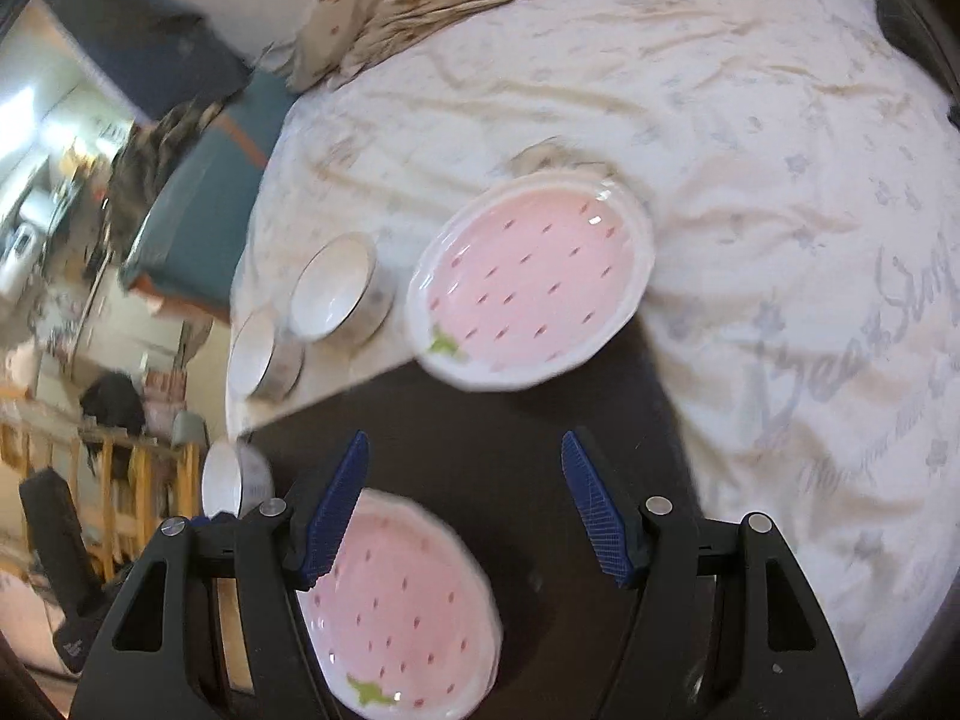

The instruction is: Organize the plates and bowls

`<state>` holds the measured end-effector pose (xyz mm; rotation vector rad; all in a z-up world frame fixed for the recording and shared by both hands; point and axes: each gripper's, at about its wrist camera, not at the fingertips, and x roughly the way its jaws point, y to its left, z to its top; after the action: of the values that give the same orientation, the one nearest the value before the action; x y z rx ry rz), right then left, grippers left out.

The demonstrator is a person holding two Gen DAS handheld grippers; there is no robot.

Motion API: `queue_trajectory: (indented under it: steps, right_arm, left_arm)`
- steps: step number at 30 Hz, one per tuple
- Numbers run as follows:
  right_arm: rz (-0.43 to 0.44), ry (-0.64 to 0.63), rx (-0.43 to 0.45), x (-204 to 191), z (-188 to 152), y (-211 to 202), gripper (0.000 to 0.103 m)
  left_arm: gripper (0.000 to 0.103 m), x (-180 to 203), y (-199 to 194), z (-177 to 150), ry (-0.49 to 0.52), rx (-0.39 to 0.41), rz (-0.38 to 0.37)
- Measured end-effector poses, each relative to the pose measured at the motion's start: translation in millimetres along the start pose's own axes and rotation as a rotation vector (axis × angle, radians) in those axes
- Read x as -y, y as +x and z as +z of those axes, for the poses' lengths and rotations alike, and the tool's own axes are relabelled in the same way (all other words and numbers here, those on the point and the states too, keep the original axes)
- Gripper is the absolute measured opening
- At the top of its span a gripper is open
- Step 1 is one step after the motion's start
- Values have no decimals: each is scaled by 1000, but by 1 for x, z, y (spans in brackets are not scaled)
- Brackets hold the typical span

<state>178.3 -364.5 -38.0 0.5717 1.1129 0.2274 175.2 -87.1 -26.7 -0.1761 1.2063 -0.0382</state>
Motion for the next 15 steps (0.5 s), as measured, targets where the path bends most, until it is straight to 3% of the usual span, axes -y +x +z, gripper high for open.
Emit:
queue_trajectory:
  steps: [3, 11, 13, 15]
  right_arm:
    - [37, 134, -10, 28, 17, 13, 77]
    - [16, 333, -105, 89, 47, 65, 74]
    - [7, 342, -136, 98, 50, 79, 59]
    - [35, 366, -169, 107, 51, 93, 34]
  left_arm:
    - [74, 11, 13, 12, 0, -22, -2]
    - [74, 28, 39, 26, 12, -66, 26]
    - [74, 28, 43, 25, 12, -74, 35]
    - [74, 27, 49, 23, 9, -85, 43]
